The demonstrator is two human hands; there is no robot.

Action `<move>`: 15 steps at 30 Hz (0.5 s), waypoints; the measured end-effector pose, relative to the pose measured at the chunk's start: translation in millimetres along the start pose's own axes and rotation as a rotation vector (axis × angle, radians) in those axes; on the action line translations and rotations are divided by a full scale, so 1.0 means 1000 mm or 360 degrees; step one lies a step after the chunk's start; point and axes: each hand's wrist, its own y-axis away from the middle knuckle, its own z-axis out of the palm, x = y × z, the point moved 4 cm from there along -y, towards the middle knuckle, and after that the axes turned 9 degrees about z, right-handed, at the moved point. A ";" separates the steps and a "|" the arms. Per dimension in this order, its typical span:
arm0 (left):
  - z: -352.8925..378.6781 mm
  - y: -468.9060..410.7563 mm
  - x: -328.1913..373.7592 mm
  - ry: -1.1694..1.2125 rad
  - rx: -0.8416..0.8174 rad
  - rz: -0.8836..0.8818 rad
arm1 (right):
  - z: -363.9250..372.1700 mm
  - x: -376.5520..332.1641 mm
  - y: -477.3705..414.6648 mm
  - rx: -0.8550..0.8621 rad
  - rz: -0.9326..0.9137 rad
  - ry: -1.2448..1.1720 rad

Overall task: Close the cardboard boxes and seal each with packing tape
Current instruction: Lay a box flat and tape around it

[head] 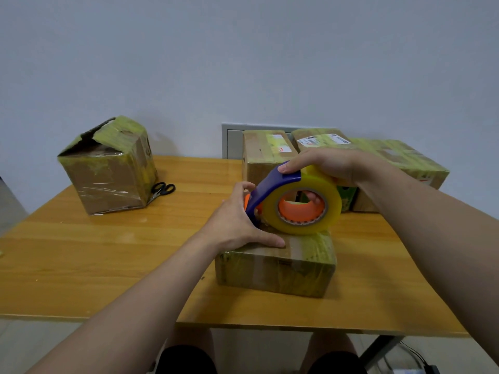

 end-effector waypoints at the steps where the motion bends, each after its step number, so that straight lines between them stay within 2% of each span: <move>1: 0.000 0.000 -0.001 -0.0024 -0.0028 0.0002 | -0.001 -0.002 0.001 0.0019 0.0009 0.0011; 8: 0.000 0.003 0.008 -0.0325 -0.0134 0.0140 | -0.024 0.009 0.012 0.0147 0.0035 -0.0065; 15: 0.008 -0.005 0.001 -0.0902 -0.0402 0.0145 | -0.041 0.036 0.029 0.0171 0.0116 -0.0014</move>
